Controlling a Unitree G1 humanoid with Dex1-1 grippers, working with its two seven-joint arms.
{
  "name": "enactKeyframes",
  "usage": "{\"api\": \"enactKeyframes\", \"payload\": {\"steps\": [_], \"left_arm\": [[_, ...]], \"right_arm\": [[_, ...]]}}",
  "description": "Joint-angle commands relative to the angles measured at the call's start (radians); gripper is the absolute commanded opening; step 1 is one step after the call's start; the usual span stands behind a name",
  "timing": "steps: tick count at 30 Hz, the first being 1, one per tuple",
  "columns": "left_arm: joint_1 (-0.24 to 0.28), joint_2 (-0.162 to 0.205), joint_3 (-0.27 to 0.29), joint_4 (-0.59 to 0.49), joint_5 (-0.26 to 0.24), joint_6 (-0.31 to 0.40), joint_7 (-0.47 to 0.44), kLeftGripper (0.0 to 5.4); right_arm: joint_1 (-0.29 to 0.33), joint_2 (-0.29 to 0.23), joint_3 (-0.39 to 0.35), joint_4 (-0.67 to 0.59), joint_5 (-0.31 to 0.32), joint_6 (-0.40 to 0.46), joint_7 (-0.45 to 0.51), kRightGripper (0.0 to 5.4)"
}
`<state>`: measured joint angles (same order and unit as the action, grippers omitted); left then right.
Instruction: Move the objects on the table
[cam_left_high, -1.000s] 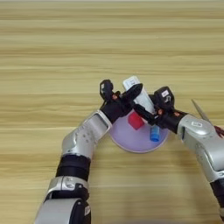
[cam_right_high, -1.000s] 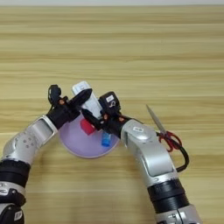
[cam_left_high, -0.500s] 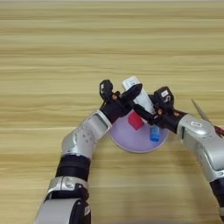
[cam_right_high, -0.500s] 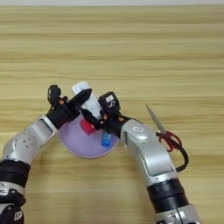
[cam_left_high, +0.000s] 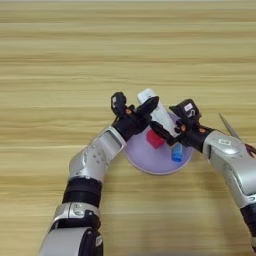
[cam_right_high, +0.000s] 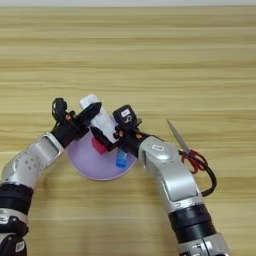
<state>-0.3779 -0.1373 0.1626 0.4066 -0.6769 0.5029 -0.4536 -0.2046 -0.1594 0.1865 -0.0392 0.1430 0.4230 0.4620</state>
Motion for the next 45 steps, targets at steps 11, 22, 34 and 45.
{"api": "enactKeyframes", "payload": {"steps": [11, 22, 34, 45], "left_arm": [[0.002, 0.003, 0.022, 0.028, 0.038, -0.058, 0.027, 1.10], [-0.025, 0.044, 0.058, 0.059, 0.060, -0.092, 0.030, 1.10], [-0.062, 0.181, 0.178, 0.020, 0.000, -0.032, 0.031, 1.10], [-0.075, 0.278, 0.207, 0.102, 0.051, -0.026, 0.090, 1.10]], "right_arm": [[-0.014, -0.022, -0.033, -0.001, 0.010, -0.025, 0.002, 5.40], [-0.022, -0.034, -0.067, 0.002, 0.024, -0.044, 0.012, 5.40], [-0.026, -0.031, -0.075, 0.011, 0.024, -0.043, 0.002, 5.40], [-0.029, -0.025, -0.073, 0.017, 0.021, -0.042, -0.005, 5.40]]}}
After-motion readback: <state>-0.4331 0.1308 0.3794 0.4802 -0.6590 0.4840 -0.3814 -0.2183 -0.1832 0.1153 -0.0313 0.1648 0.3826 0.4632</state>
